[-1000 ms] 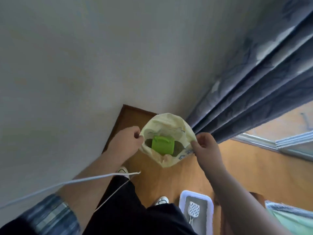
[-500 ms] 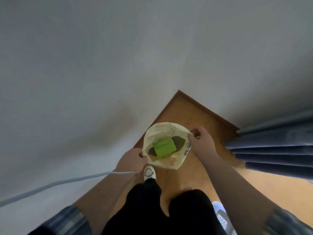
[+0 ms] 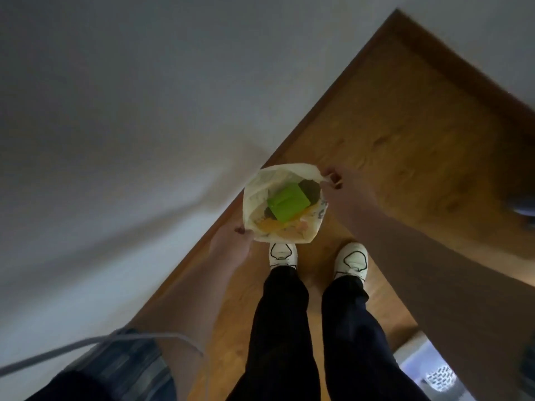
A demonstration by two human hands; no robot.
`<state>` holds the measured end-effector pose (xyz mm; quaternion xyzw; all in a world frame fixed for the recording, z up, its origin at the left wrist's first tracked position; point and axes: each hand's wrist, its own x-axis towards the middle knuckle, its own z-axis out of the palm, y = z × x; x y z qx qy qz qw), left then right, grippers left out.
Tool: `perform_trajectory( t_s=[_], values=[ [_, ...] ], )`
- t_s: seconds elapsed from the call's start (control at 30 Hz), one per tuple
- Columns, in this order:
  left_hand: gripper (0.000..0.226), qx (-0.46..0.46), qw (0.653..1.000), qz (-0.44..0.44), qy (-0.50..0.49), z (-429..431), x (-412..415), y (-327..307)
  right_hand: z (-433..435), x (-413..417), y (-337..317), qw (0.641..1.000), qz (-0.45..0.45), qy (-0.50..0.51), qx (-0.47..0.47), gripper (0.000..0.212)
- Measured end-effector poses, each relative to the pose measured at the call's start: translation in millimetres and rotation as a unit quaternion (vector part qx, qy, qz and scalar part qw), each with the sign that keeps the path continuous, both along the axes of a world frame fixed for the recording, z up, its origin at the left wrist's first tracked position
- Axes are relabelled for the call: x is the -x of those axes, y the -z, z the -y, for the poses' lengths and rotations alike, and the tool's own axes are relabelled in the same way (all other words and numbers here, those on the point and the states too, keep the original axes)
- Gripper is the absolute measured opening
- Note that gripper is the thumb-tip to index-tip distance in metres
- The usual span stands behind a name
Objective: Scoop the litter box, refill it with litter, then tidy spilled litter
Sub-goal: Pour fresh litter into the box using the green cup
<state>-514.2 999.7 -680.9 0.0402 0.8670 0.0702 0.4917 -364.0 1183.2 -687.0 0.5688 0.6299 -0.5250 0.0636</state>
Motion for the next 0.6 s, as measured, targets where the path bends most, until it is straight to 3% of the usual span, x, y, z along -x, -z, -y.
perform_trajectory(
  t_s=[0.17,0.33,0.5,0.6],
  values=[
    [0.008,0.024,0.998,-0.003,-0.051,14,23,108,11,25,111,0.999,0.002,-0.05,-0.009,0.015],
    [0.015,0.038,0.997,-0.025,-0.07,30,39,172,29,42,179,0.997,0.004,-0.078,-0.017,0.021],
    [0.022,0.08,0.992,-0.016,-0.098,29,45,177,34,51,180,0.996,-0.007,-0.087,-0.001,0.032],
    [0.033,0.082,0.995,-0.042,-0.031,18,48,142,34,47,141,0.997,-0.001,-0.073,0.012,0.041]
  ],
)
